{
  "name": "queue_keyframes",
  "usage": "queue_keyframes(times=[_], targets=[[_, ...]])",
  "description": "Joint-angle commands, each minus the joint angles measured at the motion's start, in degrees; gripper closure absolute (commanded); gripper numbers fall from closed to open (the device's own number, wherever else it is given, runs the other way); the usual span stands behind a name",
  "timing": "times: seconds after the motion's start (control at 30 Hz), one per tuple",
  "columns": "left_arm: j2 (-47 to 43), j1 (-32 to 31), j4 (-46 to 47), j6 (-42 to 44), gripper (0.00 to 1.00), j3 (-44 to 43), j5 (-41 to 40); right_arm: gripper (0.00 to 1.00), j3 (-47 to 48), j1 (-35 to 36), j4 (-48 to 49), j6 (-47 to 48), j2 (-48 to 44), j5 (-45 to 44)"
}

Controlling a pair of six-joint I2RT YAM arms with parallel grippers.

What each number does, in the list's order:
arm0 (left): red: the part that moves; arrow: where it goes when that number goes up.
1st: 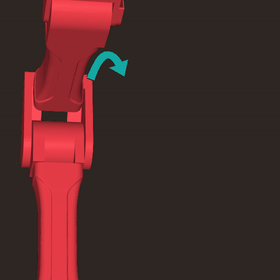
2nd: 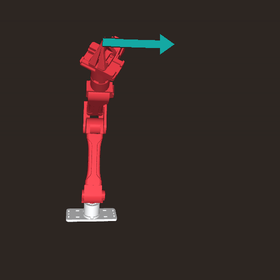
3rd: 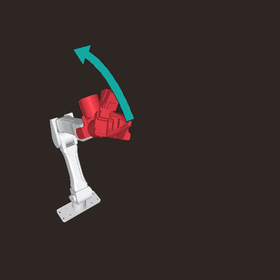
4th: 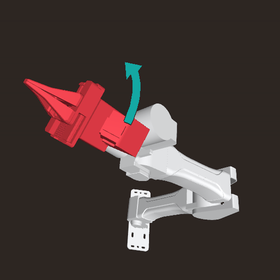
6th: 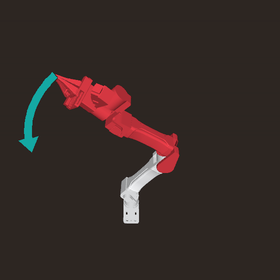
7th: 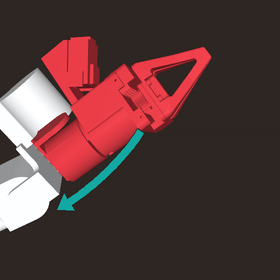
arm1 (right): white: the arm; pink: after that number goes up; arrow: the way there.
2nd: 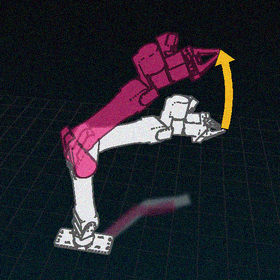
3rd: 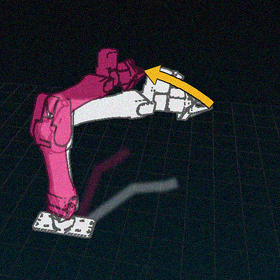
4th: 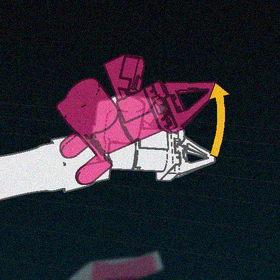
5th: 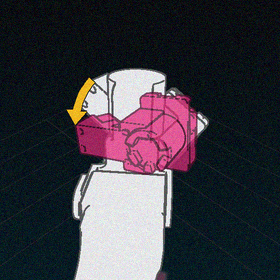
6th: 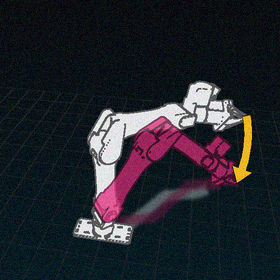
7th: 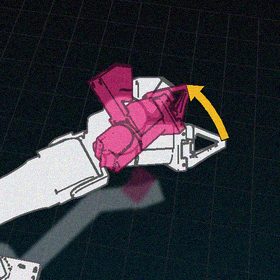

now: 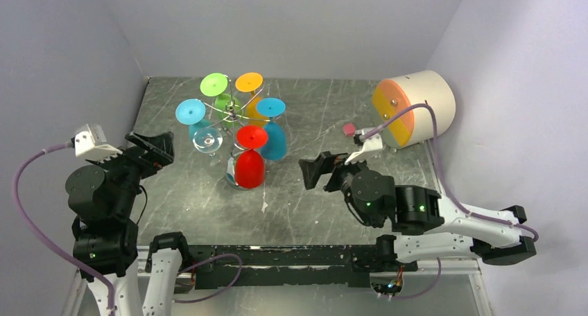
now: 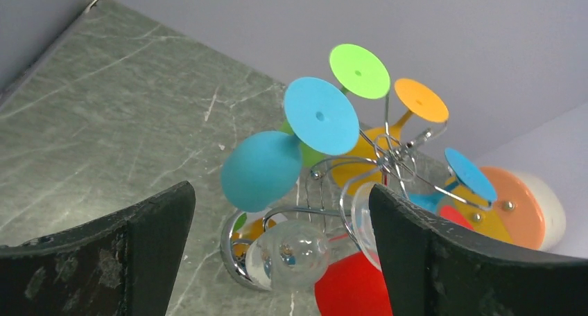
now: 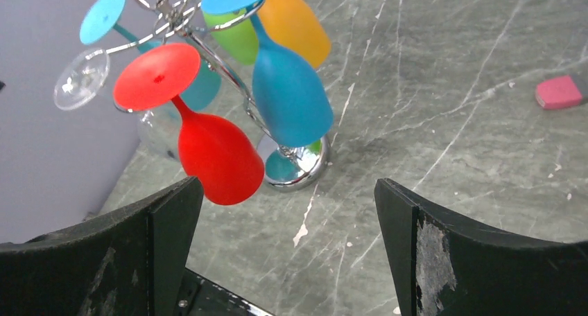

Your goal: Place the wine glass upside down on the wine glass rack

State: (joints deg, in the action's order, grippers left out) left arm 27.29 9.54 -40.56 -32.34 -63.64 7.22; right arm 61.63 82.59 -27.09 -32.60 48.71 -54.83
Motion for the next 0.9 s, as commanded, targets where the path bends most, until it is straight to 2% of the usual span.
queue_keyframes(times=[0.0,0.13,0.2,0.43,0.57,0.87], targets=[[-1.3,-1.2,-1.1,6.3,0.01,-0.2,7.7,0.0,7.9,0.2,-18.8,-15.2,0.0,-2.9],[-3.3,-2.6,2.4,4.3,0.01,4.8,19.1,0.0,9.3,0.2,-22.7,-17.6,-2.6,-5.4],[-5.1,-3.1,2.6,4.7,0.01,6.3,19.2,0.0,6.6,0.2,-19.4,-13.7,-4.9,-4.5],[-11.5,-4.5,-0.6,8.4,0.01,10.9,16.3,0.0,2.3,0.2,-17.0,-10.9,-9.8,-1.9],[-12.4,-5.3,0.2,7.7,0.01,14.1,18.9,0.0,-0.6,0.1,-16.7,-11.3,-11.2,-2.7],[-13.2,-5.3,-0.2,7.1,0.01,12.2,19.1,0.0,-1.6,0.2,-16.5,-11.6,-11.1,-2.9]])
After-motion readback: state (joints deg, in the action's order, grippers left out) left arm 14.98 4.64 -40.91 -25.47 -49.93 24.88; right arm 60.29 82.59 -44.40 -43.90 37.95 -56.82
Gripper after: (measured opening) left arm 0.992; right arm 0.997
